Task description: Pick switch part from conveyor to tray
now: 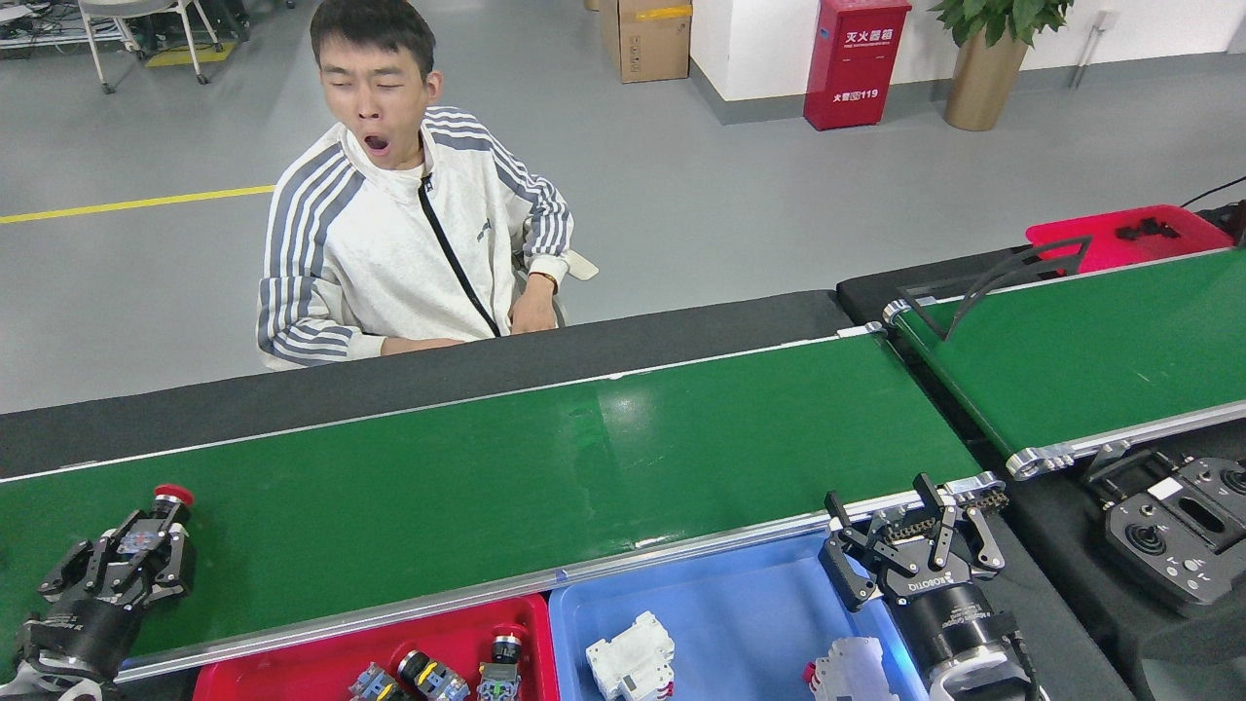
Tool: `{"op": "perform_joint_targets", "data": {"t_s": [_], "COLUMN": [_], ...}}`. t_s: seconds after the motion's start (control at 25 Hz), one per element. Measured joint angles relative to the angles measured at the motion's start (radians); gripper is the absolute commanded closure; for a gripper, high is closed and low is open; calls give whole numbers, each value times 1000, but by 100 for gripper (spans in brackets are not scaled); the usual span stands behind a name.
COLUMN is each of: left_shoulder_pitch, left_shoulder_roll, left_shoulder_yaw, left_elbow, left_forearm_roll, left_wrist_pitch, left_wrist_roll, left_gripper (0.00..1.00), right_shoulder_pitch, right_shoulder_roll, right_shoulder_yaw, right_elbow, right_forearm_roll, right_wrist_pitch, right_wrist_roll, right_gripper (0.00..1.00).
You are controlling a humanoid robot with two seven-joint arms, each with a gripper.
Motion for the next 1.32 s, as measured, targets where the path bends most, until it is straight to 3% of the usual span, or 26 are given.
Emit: {"op": "perform_joint_targets", "data": {"t_s": [0.04,0.12,0.16,0.2,0.32,0.36,0.64,0.88,1.04,1.32], "left_shoulder_pitch": [77,270,362,448,536,541,517,509,477,391], "left_shoulder_roll": [-4,-5,-14,-48,-216,-232,-248,-217,-172,-168], "left_shoulder_yaw": [0,-1,-1,-7,-57,-53,133,219,232,232], "left_elbow": [-109,-342,-436,-523,-591,-593,-597,-535,-506,-503], "left_forearm_roll": [23,84,103,114,118,118,117,117,121,121], "left_wrist_pitch": [-16,-33,-39,-43,-47,-47,-52,241,283,303], "left_wrist_roll": [-6,-18,-26,-32,-55,-59,-65,-78,-107,-201], "left_gripper": [79,37,6,0,0,0,0,0,0,0], "right_shoulder_pitch": [2,4,6,8,16,18,19,19,21,92], "right_shoulder_roll": [-13,-26,-28,-28,-28,-28,-28,-27,-27,-25], "right_shoulder_yaw": [-2,-4,-4,-4,8,11,12,4,-14,-32], "right_elbow": [0,0,0,0,-7,-13,-22,-22,-22,-56], "right_forearm_roll": [0,-2,-3,-4,-2,-2,-2,-3,-4,-5], "right_wrist_pitch": [1,2,2,3,8,8,5,1,4,5], "right_wrist_roll": [3,6,6,7,8,8,9,10,11,14], "right_gripper": [0,0,0,0,0,0,0,0,0,0]}}
